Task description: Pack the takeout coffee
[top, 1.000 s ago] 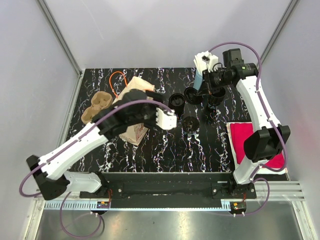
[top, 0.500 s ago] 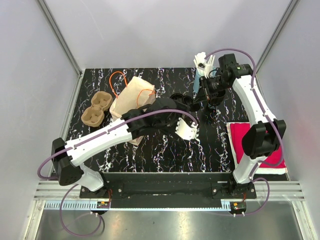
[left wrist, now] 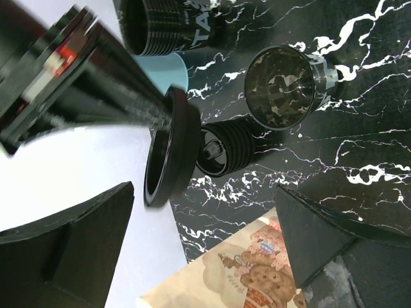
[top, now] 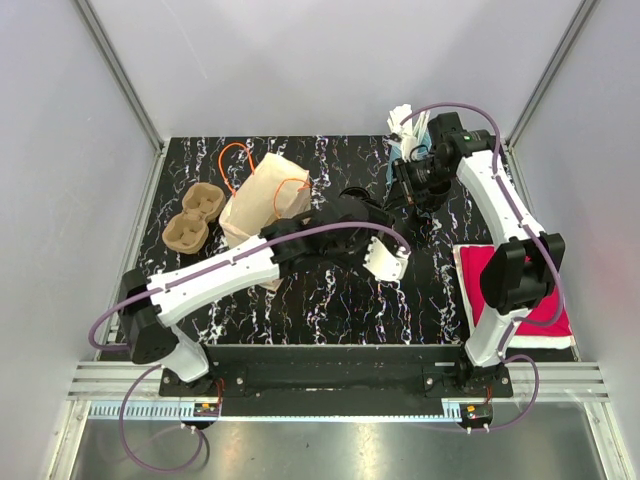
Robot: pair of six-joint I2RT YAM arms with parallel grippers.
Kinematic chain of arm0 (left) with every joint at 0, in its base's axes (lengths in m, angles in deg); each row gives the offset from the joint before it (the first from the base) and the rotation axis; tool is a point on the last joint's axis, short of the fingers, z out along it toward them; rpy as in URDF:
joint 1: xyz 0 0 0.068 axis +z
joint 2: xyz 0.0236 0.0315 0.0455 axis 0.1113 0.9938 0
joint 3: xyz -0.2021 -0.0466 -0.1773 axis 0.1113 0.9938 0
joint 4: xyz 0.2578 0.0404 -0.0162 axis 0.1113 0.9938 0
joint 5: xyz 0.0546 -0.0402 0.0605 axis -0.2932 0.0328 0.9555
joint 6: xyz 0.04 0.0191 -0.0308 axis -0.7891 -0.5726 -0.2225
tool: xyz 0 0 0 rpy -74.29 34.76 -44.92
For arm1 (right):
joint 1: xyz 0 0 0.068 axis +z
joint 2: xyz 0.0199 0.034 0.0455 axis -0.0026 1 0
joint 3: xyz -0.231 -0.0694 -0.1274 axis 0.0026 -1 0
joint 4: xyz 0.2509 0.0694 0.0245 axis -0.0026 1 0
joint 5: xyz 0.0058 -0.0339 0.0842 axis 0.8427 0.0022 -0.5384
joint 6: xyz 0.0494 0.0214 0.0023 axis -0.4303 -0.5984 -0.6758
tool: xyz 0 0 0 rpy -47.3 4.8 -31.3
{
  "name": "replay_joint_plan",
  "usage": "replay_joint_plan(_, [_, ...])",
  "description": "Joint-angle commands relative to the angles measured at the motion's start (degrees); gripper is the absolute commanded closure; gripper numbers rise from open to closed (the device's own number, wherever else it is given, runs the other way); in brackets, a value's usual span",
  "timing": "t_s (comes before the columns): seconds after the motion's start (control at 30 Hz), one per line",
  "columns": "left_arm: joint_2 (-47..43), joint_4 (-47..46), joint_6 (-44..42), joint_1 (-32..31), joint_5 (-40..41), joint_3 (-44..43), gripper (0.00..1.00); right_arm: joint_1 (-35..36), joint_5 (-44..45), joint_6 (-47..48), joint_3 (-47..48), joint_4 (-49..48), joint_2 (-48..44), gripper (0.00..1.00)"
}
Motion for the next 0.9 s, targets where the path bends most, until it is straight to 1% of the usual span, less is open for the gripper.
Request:
replay_joint_plan(0.0, [1.6, -3.9, -1.3, -0.6, 2.7, -2.7, 0.01, 1.7, -0.9, -0.6, -0.3, 0.2, -1.4, 0.85])
replay_joint_plan(0.17, [2.7, -4.2, -1.8, -0.6, 3.3, -2.9, 0.02, 2.3, -0.6, -0.6, -0.8, 0.1, -1.8, 0.86])
replay_joint_plan(0.23, [3.0, -4.3, -2.0, -0.7, 3.7, -3.0, 0.05, 2.5, -0.5, -0.7, -0.8, 0.1, -1.9, 0.86])
replay_joint_plan(0.27, [3.1, -4.4, -2.0, -0.8, 3.8, -2.9, 0.09, 2.6, -0.5, -0.7, -0.8, 0.1, -1.9, 0.85])
replay_joint_plan(0.33, [3.5, -4.4, -1.9, -0.9, 3.9, -3.1, 0.13, 2.8, -0.4, -0.7, -0.8, 0.1, -2.0, 0.86])
replay_joint_plan(0.37, [3.6, -4.5, -2.0, -0.8, 3.9, -3.1, 0.16, 3.0, -0.4, -0.7, -0.9, 0.1, -2.1, 0.85])
replay_joint_plan(0.4, [3.8, -4.5, -1.9, -0.8, 3.9, -3.1, 0.23, 3.1, -0.2, -0.6, -0.9, 0.2, -2.2, 0.86])
replay_joint_plan(0.47, [3.9, -4.6, -1.7, -0.9, 3.9, -3.0, 0.31, 3.1, -0.1, -0.6, -1.0, 0.1, -2.2, 0.85])
replay_joint_plan(0.5, [4.1, -4.6, -1.7, -0.9, 3.9, -3.1, 0.40, 3.1, 0.0, -0.7, -1.0, 0.1, -2.2, 0.86])
replay_joint_plan(0.53, [4.1, -4.6, -1.5, -0.9, 3.7, -3.1, 0.44, 3.1, 0.0, -0.7, -1.0, 0.1, -2.3, 0.85])
replay_joint_plan(0.6, [4.4, -4.6, -1.3, -1.0, 3.7, -3.1, 0.51, 3.2, 0.1, -0.6, -0.9, 0.1, -2.1, 0.85])
replay_joint_plan(0.7, [4.6, -4.6, -1.1, -1.3, 3.7, -3.1, 0.52, 3.1, 0.1, -0.6, -0.8, 0.1, -2.0, 0.86])
replay_joint_plan(0.73, [4.7, -4.5, -1.1, -1.4, 3.7, -3.1, 0.60, 3.2, 0.2, -0.6, -0.8, 0.1, -2.0, 0.85])
replay_joint_plan(0.8, [5.0, -4.4, -0.8, -1.4, 3.8, -3.2, 0.65, 3.1, 0.3, -0.6, -0.8, 0.1, -2.1, 0.85])
replay_joint_plan(0.83, [5.1, -4.4, -0.7, -1.6, 3.9, -3.3, 0.74, 3.1, 0.4, -0.6, -0.6, 0.1, -2.2, 0.85])
replay_joint_plan(0.87, [5.2, -4.4, -0.4, -1.6, 3.9, -3.3, 0.76, 3.1, 0.4, -0.6, -0.5, 0.1, -2.4, 0.85])
